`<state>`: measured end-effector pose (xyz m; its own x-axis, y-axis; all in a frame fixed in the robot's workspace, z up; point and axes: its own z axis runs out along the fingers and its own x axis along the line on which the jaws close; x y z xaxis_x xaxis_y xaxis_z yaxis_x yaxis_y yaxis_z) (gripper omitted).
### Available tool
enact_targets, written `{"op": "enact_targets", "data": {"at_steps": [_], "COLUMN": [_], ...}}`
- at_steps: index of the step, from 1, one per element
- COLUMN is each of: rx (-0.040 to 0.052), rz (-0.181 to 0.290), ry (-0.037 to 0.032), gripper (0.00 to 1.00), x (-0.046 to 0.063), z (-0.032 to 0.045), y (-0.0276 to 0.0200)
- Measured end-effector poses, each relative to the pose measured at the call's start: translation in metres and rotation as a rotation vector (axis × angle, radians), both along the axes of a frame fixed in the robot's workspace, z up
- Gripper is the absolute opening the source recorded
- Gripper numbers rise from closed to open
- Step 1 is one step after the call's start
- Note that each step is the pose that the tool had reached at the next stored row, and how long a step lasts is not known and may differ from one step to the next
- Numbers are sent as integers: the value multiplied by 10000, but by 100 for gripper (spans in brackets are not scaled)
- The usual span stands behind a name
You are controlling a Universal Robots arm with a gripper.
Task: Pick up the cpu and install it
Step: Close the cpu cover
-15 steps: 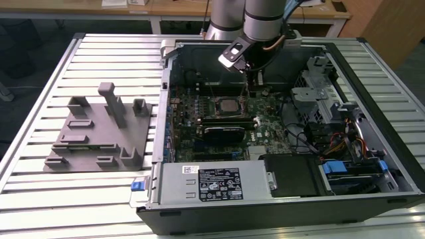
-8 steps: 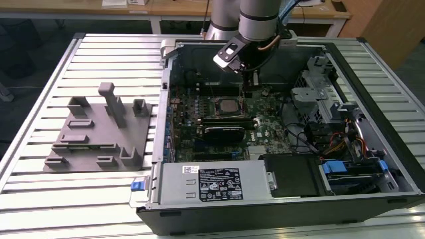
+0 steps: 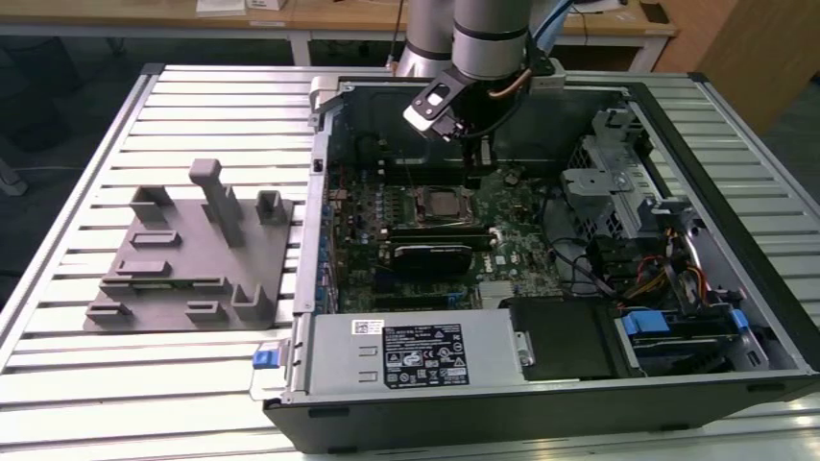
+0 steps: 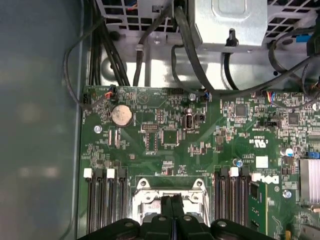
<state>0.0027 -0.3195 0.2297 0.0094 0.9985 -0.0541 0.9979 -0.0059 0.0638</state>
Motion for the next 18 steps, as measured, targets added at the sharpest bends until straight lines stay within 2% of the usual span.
{"op": "enact_targets", "data": {"at_steps": [3,4,5,7,8,14,18], "rx": [-1,4,-11,-58,-72,-76,-83], "rz": [-1,0,-2,-2,-2,32,605], "ry": [2,41,133,276,300,302,299], "gripper": [11,11,11,11,11,11,11], "x": [-1,-1,-1,0,0,0,0], "z": [0,-5,-10,-17,-18,-18,-24], "y": [0,1,1,0,0,0,0]}}
